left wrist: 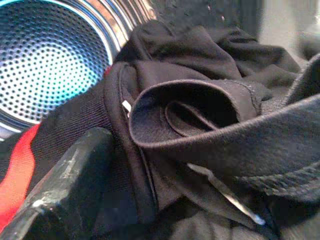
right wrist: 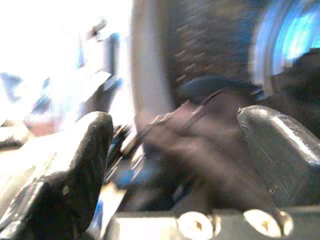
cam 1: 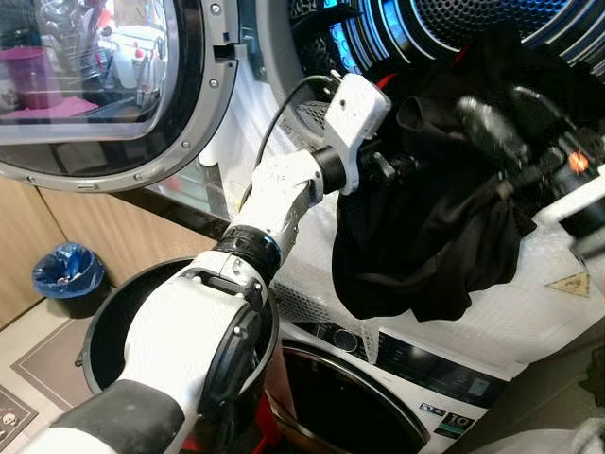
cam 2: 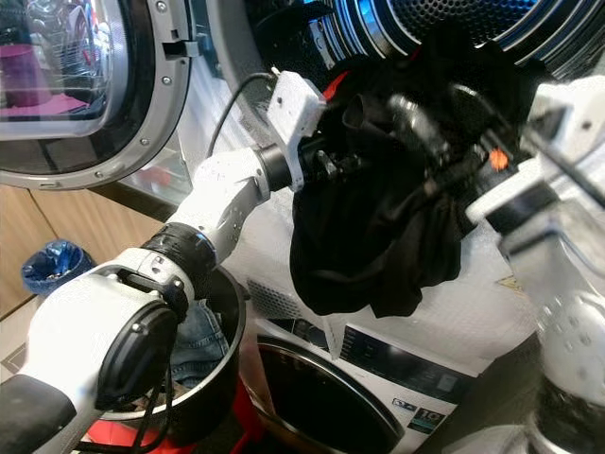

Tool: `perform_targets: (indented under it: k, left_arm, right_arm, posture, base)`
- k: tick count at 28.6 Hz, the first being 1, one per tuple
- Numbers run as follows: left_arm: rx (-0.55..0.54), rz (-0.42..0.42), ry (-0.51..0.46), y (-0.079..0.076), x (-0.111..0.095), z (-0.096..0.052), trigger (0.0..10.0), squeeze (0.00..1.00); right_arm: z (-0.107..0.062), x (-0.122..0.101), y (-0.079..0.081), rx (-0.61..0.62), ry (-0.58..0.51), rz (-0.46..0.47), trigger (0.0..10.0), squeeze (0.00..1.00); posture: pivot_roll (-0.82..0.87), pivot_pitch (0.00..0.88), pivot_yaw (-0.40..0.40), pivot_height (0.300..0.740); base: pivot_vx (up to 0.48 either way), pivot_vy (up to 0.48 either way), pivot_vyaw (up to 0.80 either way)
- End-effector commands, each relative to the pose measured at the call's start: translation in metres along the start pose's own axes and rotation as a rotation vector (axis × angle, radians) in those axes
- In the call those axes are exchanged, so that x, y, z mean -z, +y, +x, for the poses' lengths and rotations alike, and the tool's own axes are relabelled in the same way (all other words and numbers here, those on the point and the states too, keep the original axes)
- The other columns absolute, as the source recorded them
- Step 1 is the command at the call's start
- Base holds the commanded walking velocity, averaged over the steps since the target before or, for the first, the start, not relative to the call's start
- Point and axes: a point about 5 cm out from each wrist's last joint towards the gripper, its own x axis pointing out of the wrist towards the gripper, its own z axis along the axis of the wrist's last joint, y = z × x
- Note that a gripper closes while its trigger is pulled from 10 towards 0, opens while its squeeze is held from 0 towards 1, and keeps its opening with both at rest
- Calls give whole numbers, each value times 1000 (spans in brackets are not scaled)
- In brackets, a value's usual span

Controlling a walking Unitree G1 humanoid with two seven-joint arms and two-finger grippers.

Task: Clothes washing

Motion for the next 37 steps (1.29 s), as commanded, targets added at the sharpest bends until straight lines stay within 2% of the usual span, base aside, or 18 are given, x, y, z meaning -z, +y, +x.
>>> perform_targets:
  k: [1, 5, 7, 10, 11, 14, 19, 22, 23, 24, 28, 31, 35, 37]
  left_arm:
    - [-12, -5, -41, 4, -11, 4, 10000, 0]
    - [4, -26, -39, 5, -11, 2, 10000, 0]
    - [26, -44, -32, 5, -7, -1, 10000, 0]
    - [28, -42, -22, 6, -5, -3, 10000, 0]
    - [25, -34, -9, 6, -3, -5, 10000, 0]
    - [26, -37, -7, 8, -3, -6, 10000, 0]
    - [29, -39, -5, 9, -4, -6, 10000, 0]
    - [30, -40, -8, 9, -5, -6, 10000, 0]
    - [30, -40, -8, 9, -5, -6, 10000, 0]
    - [32, -40, -8, 8, -4, -6, 10000, 0]
    - [33, -40, -7, 8, -4, -6, 10000, 0]
    - [36, -45, -4, 8, -2, -7, 10000, 0]
    - [38, -46, -3, 8, -2, -7, 10000, 0]
    - [46, -48, -2, 7, -1, -7, 10000, 0]
  right_arm:
    - [-3, -1, 12, -96, 16, -20, 10000, 0]
    - [-14, 10, 15, -114, 77, -50, 10000, 0]
    - [-26, 24, 24, -178, 164, -88, 10000, 0]
    - [-32, 34, 31, -221, 225, -87, 10000, 0]
    - [-41, 49, 41, -279, 314, -77, 10000, 0]
    - [-47, 59, 47, -313, 362, -60, 10000, 0]
    - [-60, 82, 46, -319, 506, -62, 10000, 0]
    - [-70, 103, 39, -266, 609, -61, 10000, 0]
    - [-70, 103, 39, -266, 609, -61, 10000, 0]
    - [-79, 124, 32, -192, 702, -62, 10000, 0]
    - [-84, 133, 31, -167, 729, -44, 10000, 0]
    - [-96, 153, 35, -99, 732, 50, 10000, 0]
    - [-99, 155, 31, -45, 729, 72, 10000, 0]
    - [-109, 154, 30, -28, 717, 112, 10000, 0]
  posture:
    - [-241, 1, -22, 740]
    - [-232, 7, -19, 740]
    - [-227, 13, -12, 740]
    - [-220, 18, -11, 740]
    - [-214, 20, -10, 740]
    - [-207, 24, -10, 740]
    - [-206, 24, -13, 740]
    - [-204, 27, -18, 740]
    - [-204, 27, -18, 740]
    - [-200, 28, -24, 740]
    - [-199, 28, -24, 740]
    - [-198, 26, -29, 740]
    - [-197, 25, -30, 740]
    - [-200, 22, -29, 740]
  base:
    - [0, 0, 0]
    - [0, 0, 0]
    - [0, 0, 0]
    - [0, 0, 0]
    - [0, 0, 0]
    - [0, 0, 0]
    - [0, 0, 0]
    - [0, 0, 0]
    - [0, 0, 0]
    - [0, 0, 0]
    - [0, 0, 0]
    - [0, 0, 0]
    - [0, 0, 0]
    - [0, 0, 0]
